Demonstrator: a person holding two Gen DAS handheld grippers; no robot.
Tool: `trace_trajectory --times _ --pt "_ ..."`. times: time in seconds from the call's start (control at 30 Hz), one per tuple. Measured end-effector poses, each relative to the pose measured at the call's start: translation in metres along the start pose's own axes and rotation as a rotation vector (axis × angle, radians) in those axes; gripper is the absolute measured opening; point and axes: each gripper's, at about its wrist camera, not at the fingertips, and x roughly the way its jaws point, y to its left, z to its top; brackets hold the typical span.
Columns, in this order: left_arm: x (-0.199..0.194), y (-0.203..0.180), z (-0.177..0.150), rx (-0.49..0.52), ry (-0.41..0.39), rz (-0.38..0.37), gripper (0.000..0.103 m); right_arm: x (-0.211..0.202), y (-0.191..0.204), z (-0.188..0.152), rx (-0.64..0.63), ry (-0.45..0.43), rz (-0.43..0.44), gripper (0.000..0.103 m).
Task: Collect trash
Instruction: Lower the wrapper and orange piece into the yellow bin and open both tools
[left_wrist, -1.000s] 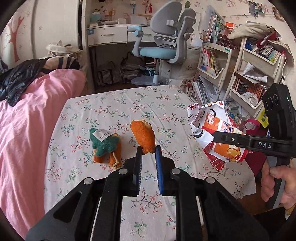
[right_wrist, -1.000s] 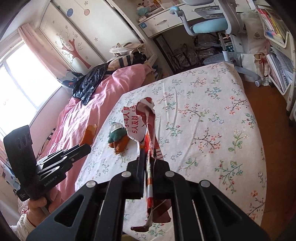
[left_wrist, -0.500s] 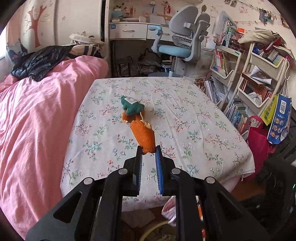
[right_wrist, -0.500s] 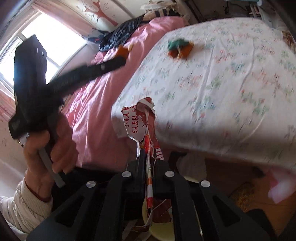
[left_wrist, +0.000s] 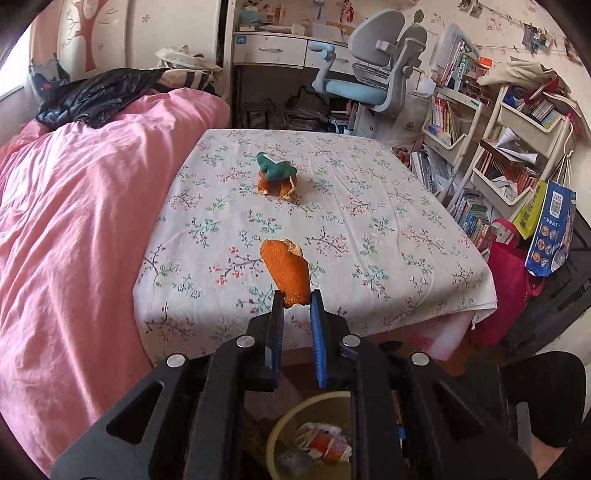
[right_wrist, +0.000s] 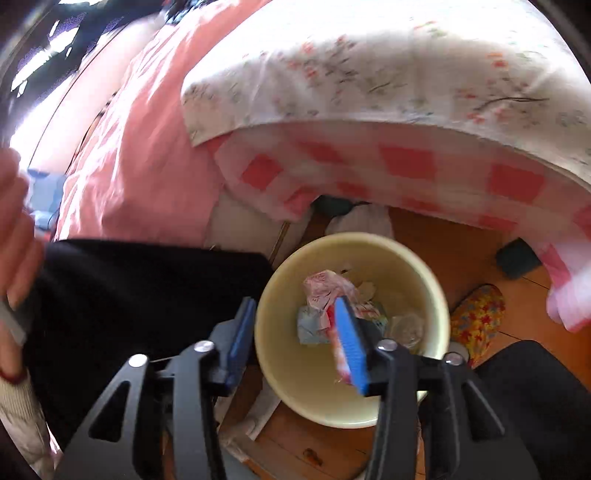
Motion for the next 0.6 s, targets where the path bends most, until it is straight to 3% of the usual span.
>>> trace_trajectory --times 0.2,0.4,0.47,0.5,0.57,0.6 --pt "-0.006 -0.015 -0.039 0.005 0.078 -0.031 0.014 -0.053 -0.028 0.009 0.137 -0.252 -0.059 0.054" --pt "0.017 -0.042 -0.093 0.058 0.317 -0.086 0.018 -0.131 -0.026 0.038 0.114 -0.503 -0.137 0.071" --pt "0.018 -0.049 -0.098 0.089 0.330 -0.070 0.037 -0.156 -0.019 0.048 0.056 -0.567 -0.182 0.077" --pt "0.014 -0.050 -0.098 0.099 0.308 -0.057 0.043 -0.164 -0.014 0.051 0.023 -0.600 -0.207 0.081" --pt "0.002 -0.049 -0.091 0.093 0.244 -0.034 0.067 -0.185 -0.010 0.057 -0.033 -0.675 -0.261 0.087" --pt "-0.004 -0.046 -0.087 0.083 0.212 -0.025 0.069 -0.194 -0.008 0.058 -0.056 -0.714 -0.289 0.091"
